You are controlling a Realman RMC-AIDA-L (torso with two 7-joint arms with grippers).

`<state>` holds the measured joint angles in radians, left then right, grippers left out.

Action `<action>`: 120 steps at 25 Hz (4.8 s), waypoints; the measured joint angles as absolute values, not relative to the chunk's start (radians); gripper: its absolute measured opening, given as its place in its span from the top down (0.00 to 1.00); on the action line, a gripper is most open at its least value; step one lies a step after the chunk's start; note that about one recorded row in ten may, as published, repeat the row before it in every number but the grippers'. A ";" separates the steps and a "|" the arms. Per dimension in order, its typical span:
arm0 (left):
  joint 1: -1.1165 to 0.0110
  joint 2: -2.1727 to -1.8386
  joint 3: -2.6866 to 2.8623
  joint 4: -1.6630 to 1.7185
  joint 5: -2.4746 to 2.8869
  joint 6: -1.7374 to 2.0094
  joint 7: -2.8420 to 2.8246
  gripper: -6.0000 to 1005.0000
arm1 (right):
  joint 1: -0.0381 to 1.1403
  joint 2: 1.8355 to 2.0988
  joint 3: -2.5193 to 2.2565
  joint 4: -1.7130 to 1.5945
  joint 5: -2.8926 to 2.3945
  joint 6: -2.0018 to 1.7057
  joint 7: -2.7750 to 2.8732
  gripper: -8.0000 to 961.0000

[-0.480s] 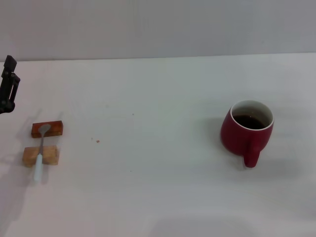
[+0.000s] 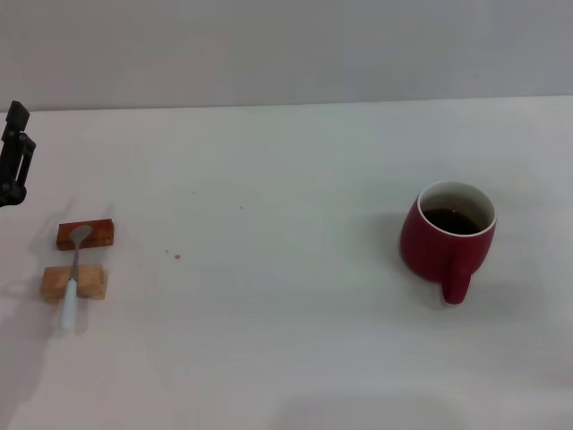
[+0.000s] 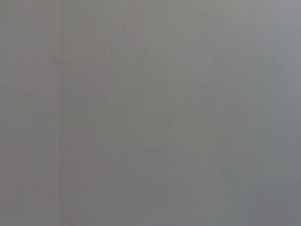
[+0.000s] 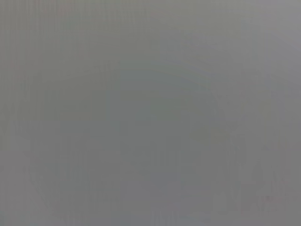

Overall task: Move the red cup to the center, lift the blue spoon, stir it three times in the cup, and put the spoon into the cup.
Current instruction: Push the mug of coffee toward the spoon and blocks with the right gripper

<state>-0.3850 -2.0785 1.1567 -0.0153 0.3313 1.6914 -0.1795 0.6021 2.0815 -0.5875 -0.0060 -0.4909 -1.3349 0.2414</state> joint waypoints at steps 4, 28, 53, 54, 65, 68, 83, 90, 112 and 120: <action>-0.385 -2.079 1.157 -0.015 0.331 1.692 -0.179 0.45 | 0.601 2.082 -0.588 -0.008 -0.491 -1.335 0.236 0.99; -0.387 -2.079 1.157 -0.016 0.331 1.685 -0.181 0.45 | 0.475 2.012 -0.578 -0.478 -1.558 -1.076 1.173 0.99; -0.381 -2.077 1.157 -0.005 0.331 1.694 -0.180 0.45 | 0.428 2.037 -0.586 -0.505 -1.606 -1.102 1.093 0.99; -0.380 -2.077 1.157 -0.006 0.331 1.693 -0.179 0.45 | 0.429 2.038 -0.587 -0.504 -1.612 -1.102 1.087 0.99; -0.385 -2.073 1.155 -0.012 0.331 1.691 -0.179 0.45 | 0.436 2.051 -0.588 -0.498 -1.669 -1.094 1.069 0.99; -0.387 -2.071 1.156 -0.013 0.331 1.693 -0.179 0.45 | 0.432 2.056 -0.588 -0.495 -1.670 -1.094 1.060 0.99; -0.387 -2.071 1.157 -0.014 0.331 1.702 -0.181 0.45 | 0.461 2.063 -0.597 -0.468 -1.777 -1.079 1.059 0.99; -0.382 -2.075 1.159 -0.014 0.331 1.716 -0.181 0.45 | 0.471 2.063 -0.633 -0.468 -1.787 -1.079 1.058 0.99; -0.377 -2.079 1.196 -0.014 0.331 1.729 -0.181 0.45 | 0.547 2.074 -0.717 -0.401 -1.781 -1.079 1.044 0.99; -0.377 -2.079 1.208 -0.014 0.331 1.734 -0.183 0.45 | 0.582 2.079 -0.712 -0.349 -1.771 -1.078 1.018 0.99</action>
